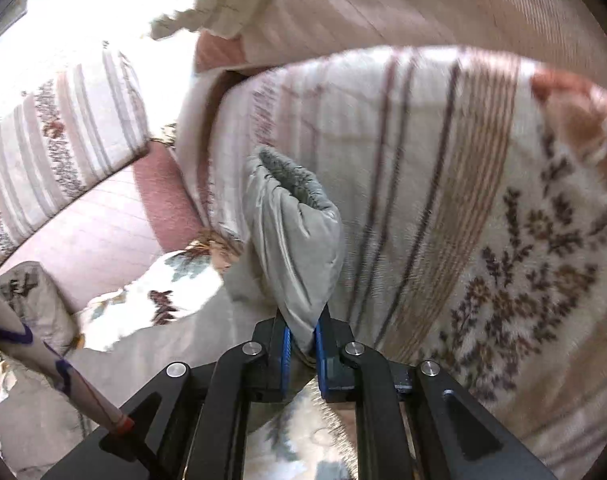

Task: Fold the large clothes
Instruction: 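Grasp the other sleeve cuff with the right gripper and lift it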

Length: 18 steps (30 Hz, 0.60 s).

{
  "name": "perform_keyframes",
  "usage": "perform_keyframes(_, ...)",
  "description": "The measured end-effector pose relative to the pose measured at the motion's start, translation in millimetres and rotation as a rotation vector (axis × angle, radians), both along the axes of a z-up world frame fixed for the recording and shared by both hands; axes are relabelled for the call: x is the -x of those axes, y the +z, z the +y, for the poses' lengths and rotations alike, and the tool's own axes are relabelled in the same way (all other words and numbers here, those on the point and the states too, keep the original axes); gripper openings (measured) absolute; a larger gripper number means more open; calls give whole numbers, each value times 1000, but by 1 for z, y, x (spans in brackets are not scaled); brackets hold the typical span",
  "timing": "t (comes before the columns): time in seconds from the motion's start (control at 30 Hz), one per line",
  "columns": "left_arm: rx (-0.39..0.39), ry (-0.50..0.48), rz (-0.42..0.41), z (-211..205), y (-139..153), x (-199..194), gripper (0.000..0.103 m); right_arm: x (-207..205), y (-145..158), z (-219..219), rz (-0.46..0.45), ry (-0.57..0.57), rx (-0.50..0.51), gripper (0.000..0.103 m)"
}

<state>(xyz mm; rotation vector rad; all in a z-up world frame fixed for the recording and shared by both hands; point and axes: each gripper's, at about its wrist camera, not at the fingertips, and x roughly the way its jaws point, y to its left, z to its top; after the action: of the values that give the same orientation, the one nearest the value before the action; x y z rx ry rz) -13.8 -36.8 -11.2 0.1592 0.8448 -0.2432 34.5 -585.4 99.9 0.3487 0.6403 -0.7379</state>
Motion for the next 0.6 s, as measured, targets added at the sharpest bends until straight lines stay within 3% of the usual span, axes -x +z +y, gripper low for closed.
perform_keyframes(0.3, 5, 18, -56, 20, 6, 13, 73, -12, 27, 93, -16, 172, 49, 10)
perform_keyframes(0.6, 28, 96, -63, 50, 9, 8, 73, -44, 20, 181, -31, 388, -43, 10)
